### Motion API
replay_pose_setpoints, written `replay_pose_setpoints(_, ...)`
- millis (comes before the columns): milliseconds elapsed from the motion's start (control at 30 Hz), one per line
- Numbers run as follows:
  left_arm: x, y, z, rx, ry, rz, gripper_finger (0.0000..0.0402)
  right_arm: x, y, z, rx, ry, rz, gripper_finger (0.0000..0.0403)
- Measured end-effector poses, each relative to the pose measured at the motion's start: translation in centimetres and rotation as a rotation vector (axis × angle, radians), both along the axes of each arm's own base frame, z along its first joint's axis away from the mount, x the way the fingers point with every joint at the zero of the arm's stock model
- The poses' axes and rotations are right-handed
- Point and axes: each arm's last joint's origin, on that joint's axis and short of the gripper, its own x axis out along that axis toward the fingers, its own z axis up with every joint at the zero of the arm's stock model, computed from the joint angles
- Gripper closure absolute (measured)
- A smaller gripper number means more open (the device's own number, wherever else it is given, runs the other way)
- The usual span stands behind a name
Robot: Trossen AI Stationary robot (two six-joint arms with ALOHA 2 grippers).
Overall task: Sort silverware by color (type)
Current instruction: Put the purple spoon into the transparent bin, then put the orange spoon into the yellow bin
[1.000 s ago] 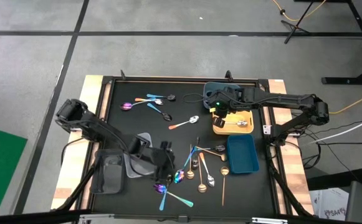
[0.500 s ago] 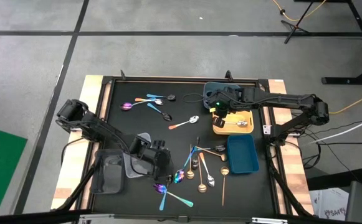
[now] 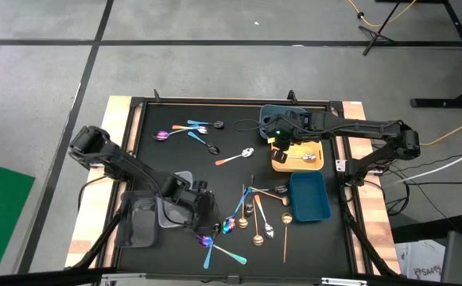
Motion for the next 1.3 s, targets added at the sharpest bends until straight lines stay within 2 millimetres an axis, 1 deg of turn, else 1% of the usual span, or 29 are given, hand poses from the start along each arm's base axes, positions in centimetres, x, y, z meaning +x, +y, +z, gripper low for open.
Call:
replay_pose_setpoints(167, -0.9, 0.3, 0.8, -0.023, 0.048, 0.049, 0.0384, 0.0, 0.0, 0.0, 0.0, 0.0, 0.0, 0.0306)
replay_pose_setpoints(233, -1.3, 0.3, 0.9, -0.028, 0.077, 0.041, 0.0384, 0.0, 0.0, 0.0, 0.0, 0.001, 0.0, 0.0306)
replay_pose_setpoints(467, -1.9, 0.2, 1.4, -0.059, 0.102, 0.064, 0.0384, 0.0, 0.0, 0.0, 0.0, 0.001, 0.0, 0.0306)
replay_pose_setpoints(1000, -3.6, 0.8, 4.3, -0.1, 0.053, 0.092, 0.0383, 0.0, 0.0, 0.0, 0.0, 0.001, 0.0, 0.0306)
replay_pose_setpoints(1133, -3.8, 1.0, 4.7, -0.107, 0.04, 0.143, 0.0383, 0.0, 0.0, 0.0, 0.0, -0.001, 0.0, 0.0306)
replay_pose_setpoints(1300, -4.2, 1.2, 5.2, -0.11, 0.034, 0.144, 0.0383, 0.1, 0.0, 0.0, -0.001, -0.011, 0.0, 0.0306)
